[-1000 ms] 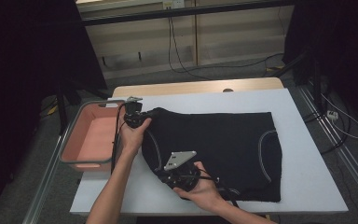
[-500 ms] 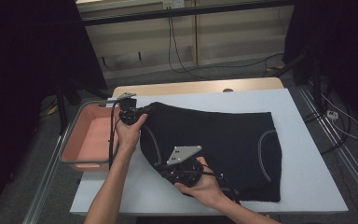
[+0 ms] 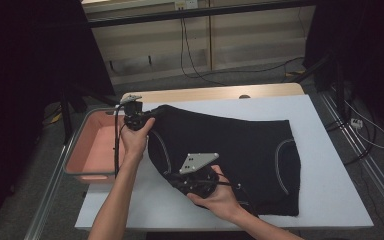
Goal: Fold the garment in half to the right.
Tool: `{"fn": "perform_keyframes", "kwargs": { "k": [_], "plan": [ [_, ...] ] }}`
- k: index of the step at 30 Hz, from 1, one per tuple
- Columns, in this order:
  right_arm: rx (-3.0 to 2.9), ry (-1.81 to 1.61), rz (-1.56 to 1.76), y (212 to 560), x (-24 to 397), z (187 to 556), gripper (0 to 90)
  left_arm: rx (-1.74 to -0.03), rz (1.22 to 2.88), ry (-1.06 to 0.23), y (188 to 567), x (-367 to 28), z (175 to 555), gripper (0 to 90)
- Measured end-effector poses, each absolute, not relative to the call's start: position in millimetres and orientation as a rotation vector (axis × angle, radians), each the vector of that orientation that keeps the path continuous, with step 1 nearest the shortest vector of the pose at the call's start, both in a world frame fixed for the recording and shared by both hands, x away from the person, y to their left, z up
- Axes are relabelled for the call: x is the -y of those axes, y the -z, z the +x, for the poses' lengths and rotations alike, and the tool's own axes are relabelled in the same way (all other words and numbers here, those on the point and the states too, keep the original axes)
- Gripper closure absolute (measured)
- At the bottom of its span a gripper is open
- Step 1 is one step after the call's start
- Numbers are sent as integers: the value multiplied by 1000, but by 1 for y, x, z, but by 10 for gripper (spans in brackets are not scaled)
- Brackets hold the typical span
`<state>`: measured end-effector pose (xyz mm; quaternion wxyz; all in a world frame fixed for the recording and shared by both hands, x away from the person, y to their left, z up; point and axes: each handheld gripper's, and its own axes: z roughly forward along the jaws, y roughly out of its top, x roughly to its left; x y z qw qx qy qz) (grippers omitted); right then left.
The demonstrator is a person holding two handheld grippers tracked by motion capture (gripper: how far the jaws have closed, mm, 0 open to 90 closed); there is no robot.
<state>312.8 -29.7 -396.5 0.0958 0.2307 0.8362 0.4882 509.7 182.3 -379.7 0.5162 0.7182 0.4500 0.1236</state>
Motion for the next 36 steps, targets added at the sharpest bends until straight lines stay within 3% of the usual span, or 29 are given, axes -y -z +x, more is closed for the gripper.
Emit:
{"fn": "perform_keyframes", "kwargs": {
  "k": [12,36],
  "plan": [
    [-2458,-1487,653,386,24,315,791,-1023,1740,-374,361,-188,508,773],
    [-2453,-1548,584,371,4,321,792,-1056,1700,-388,344,-214,507,773]
  ]
}}
